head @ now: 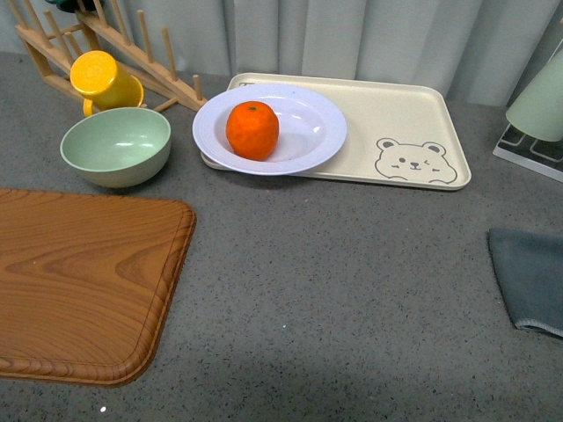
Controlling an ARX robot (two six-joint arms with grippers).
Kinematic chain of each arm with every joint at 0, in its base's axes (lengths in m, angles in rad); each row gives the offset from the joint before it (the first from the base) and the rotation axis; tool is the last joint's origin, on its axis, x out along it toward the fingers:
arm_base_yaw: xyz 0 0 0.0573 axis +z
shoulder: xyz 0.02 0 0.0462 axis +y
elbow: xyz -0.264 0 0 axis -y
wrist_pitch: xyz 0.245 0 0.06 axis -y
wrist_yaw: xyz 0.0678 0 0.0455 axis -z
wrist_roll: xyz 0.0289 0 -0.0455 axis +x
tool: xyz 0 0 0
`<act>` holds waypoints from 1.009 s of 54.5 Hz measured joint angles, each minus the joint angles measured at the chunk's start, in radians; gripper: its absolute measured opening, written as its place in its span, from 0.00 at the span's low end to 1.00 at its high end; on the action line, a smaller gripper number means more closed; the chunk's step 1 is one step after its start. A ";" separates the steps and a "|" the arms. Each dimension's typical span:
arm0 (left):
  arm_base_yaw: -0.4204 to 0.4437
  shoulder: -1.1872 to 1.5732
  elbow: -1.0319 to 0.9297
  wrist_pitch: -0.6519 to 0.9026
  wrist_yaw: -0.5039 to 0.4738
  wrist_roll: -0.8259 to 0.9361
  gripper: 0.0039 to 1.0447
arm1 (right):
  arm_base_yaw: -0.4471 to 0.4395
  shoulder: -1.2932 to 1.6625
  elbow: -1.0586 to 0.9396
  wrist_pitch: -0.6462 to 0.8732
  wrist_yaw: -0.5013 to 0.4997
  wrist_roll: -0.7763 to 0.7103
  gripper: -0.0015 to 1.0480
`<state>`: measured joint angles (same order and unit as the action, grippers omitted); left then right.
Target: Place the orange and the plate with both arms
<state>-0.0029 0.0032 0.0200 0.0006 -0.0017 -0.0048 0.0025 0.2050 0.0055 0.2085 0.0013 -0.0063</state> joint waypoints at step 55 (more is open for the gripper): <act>0.000 0.000 0.000 0.000 0.000 0.000 0.94 | 0.000 -0.201 0.000 -0.207 -0.002 0.003 0.90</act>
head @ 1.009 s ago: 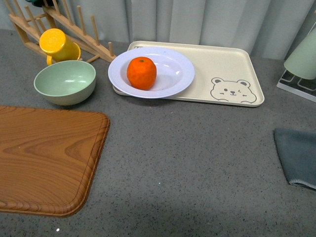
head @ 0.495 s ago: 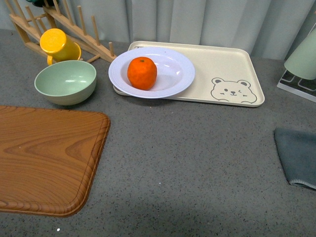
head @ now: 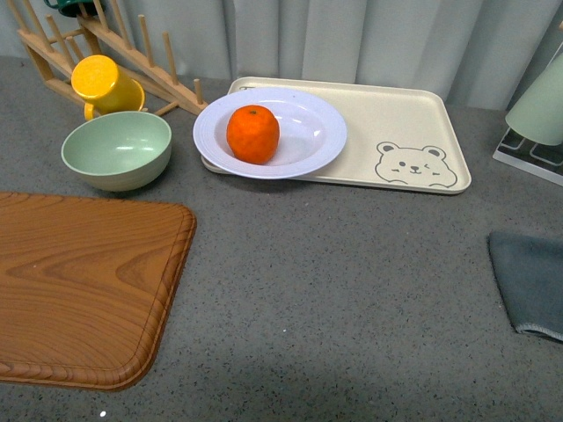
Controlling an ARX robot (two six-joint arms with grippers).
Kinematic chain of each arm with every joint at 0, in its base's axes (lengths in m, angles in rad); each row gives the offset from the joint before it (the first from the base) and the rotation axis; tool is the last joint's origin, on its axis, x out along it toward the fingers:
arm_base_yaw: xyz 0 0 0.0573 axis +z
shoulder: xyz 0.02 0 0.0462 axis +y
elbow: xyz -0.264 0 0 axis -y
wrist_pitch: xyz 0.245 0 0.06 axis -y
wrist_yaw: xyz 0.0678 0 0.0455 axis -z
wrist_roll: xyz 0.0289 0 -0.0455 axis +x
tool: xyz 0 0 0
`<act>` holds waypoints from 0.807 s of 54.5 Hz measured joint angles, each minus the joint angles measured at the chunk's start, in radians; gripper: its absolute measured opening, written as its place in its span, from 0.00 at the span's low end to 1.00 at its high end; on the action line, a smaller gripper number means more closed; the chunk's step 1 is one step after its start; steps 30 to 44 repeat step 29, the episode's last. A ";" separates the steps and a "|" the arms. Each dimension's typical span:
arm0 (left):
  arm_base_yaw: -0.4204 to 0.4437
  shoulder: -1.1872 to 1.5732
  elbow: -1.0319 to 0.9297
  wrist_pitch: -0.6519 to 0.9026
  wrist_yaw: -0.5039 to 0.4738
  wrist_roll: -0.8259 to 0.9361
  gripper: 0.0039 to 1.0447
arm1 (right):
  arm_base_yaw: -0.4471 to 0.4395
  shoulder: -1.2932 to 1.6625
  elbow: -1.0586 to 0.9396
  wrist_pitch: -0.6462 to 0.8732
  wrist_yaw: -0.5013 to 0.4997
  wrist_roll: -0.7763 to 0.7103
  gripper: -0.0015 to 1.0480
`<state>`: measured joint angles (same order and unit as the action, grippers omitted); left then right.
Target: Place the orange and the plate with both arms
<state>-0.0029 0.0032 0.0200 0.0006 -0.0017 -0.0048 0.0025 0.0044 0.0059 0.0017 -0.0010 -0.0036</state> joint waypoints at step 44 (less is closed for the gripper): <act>0.000 0.000 0.000 0.000 0.000 0.000 0.94 | 0.000 0.000 0.000 0.000 0.000 0.000 0.91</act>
